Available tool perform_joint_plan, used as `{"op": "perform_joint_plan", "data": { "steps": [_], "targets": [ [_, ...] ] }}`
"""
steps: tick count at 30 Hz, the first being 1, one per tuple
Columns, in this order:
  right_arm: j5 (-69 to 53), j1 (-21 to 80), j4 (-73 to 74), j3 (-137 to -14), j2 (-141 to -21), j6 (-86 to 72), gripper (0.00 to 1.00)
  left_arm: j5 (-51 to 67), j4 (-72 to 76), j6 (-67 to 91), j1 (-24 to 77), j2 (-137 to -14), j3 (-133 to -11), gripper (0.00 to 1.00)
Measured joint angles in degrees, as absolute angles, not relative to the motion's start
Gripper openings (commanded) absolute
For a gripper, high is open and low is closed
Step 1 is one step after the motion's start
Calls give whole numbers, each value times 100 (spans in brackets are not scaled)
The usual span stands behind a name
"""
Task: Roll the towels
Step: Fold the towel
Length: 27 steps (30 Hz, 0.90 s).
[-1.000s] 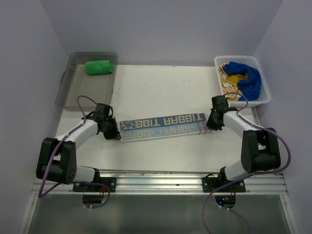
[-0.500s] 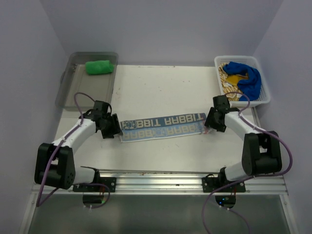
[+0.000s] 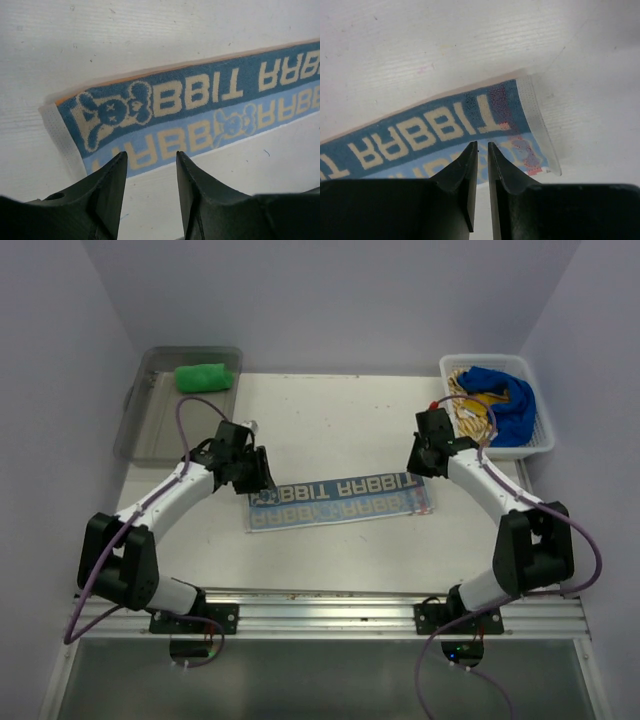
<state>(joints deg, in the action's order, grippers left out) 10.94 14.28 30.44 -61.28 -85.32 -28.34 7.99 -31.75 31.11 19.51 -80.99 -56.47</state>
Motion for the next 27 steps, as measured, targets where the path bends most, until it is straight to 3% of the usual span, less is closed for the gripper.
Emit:
{"op": "perform_joint_plan", "data": {
  "steps": [13, 20, 27],
  "targets": [
    [1288, 1376, 3070, -6595, -10420, -2797, 11, 486, -2733, 3107, 1715, -9561, -5677, 43],
    [1579, 1584, 3197, -6689, -10127, -2779, 17, -163, -2974, 3096, 1872, -9546, -6045, 46],
    [1562, 1699, 3214, -6930, -9826, -2799, 18, -220, -2871, 3096, 2359, -9592, -6497, 44]
  ]
}}
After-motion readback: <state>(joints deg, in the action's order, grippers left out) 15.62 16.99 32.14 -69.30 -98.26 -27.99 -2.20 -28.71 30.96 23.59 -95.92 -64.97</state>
